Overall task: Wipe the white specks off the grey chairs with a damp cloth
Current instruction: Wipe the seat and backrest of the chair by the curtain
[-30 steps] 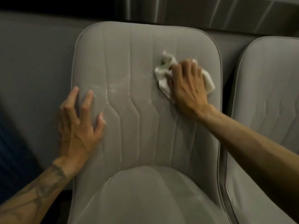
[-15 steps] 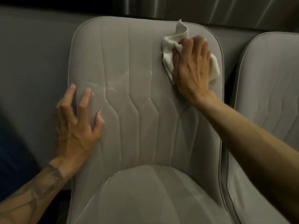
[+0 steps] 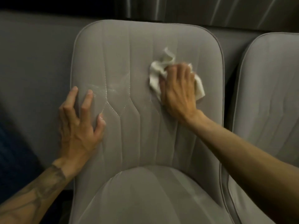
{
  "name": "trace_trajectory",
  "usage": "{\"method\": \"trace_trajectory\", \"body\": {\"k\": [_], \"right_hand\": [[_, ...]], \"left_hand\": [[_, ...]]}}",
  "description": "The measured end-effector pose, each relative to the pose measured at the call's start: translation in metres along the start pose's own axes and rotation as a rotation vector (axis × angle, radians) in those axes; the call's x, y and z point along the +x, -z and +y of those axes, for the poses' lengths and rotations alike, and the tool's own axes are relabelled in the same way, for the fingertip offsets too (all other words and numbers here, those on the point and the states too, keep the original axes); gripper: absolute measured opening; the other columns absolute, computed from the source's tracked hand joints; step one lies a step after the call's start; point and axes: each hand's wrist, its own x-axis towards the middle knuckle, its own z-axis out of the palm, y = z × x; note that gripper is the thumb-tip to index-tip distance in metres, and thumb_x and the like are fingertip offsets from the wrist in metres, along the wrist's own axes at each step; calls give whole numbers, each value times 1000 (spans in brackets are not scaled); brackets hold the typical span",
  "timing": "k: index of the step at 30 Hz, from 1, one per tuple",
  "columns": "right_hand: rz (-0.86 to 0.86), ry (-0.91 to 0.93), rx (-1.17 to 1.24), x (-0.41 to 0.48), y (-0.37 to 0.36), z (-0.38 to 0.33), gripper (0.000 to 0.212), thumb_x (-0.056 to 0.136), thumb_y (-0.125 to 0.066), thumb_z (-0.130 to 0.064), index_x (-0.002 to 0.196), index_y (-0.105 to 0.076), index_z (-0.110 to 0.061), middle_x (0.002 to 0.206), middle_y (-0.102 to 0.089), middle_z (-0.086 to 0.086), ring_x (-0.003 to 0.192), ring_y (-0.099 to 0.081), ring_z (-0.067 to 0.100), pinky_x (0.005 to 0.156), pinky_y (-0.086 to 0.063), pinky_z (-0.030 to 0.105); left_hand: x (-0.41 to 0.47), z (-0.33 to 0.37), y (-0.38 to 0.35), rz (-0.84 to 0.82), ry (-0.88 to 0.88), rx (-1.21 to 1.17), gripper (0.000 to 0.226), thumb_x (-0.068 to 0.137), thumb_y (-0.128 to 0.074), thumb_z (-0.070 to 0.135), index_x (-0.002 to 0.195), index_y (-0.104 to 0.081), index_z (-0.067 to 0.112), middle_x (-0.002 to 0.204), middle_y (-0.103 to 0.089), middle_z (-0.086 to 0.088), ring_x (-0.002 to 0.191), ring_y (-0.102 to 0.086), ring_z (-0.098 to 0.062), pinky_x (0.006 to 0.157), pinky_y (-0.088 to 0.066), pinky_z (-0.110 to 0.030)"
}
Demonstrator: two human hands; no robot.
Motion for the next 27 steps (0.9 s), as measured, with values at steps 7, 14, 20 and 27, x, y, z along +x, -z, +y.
{"method": "trace_trajectory", "body": {"k": [7, 14, 20, 27], "right_hand": [[41, 79, -19, 66, 11, 32, 24, 102, -41, -36, 105, -47, -12, 107, -49, 14, 92, -46, 32, 79, -37, 43], [-50, 149, 22, 8, 9, 7, 29, 104, -44, -36, 102, -54, -9, 103, -52, 16, 94, -48, 34, 85, -34, 43], [103, -48, -17, 81, 11, 38, 29, 102, -37, -38, 109, -50, -12, 111, -50, 13, 96, -47, 28, 82, -36, 36], [-151, 235, -31, -18, 11, 17, 25, 105, -41, -31, 105, -52, -8, 105, -51, 17, 94, -48, 35, 84, -37, 47]], "left_hand": [[1, 3, 2, 2, 15, -8, 65, 98, -53, 32, 158, -35, 14, 159, -26, -23, 135, -38, -49, 107, -41, -61], [0, 2, 1, 13, 4, -2, 64, 98, -54, 30, 158, -36, 13, 158, -28, -25, 135, -39, -49, 108, -38, -57], [1, 3, 1, 15, 13, -1, 64, 98, -54, 30, 157, -37, 12, 158, -28, -24, 133, -40, -49, 105, -41, -57], [0, 5, 2, 8, 11, -8, 63, 98, -55, 28, 156, -38, 11, 157, -30, -27, 134, -40, -50, 107, -40, -58]]}}
